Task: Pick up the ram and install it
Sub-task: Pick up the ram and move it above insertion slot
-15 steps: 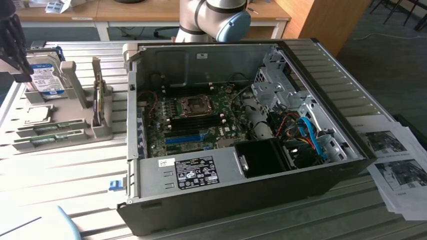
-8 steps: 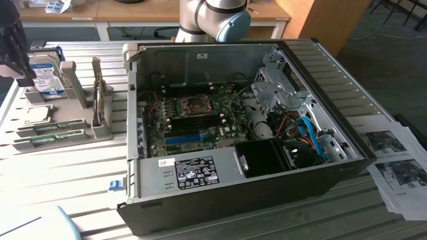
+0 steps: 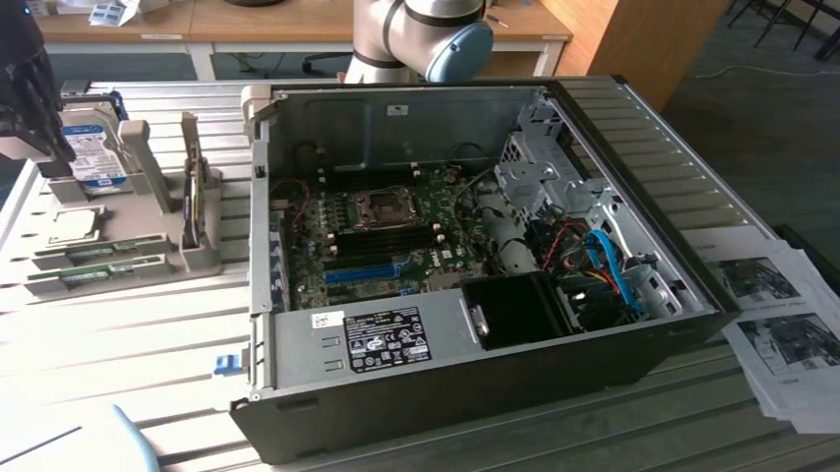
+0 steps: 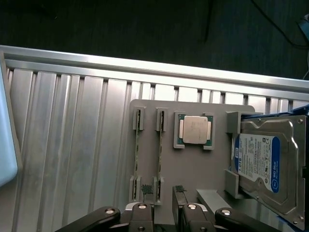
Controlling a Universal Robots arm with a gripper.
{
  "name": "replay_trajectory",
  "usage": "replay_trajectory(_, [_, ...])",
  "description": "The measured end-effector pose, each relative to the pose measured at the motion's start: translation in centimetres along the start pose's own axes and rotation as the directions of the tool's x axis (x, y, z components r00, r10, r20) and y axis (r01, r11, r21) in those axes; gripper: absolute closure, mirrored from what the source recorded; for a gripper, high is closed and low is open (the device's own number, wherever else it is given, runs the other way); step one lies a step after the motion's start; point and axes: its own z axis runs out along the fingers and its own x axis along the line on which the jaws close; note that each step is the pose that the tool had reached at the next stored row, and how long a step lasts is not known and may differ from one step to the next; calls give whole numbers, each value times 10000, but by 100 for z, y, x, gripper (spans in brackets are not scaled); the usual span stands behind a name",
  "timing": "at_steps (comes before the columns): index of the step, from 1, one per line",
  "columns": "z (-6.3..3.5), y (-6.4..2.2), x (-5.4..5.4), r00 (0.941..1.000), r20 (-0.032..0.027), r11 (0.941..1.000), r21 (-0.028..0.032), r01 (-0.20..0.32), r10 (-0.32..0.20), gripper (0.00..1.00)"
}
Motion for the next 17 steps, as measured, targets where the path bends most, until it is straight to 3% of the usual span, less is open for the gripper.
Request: replay_trajectory(17, [239, -11, 4, 10000, 0, 10000, 0, 0, 0, 71])
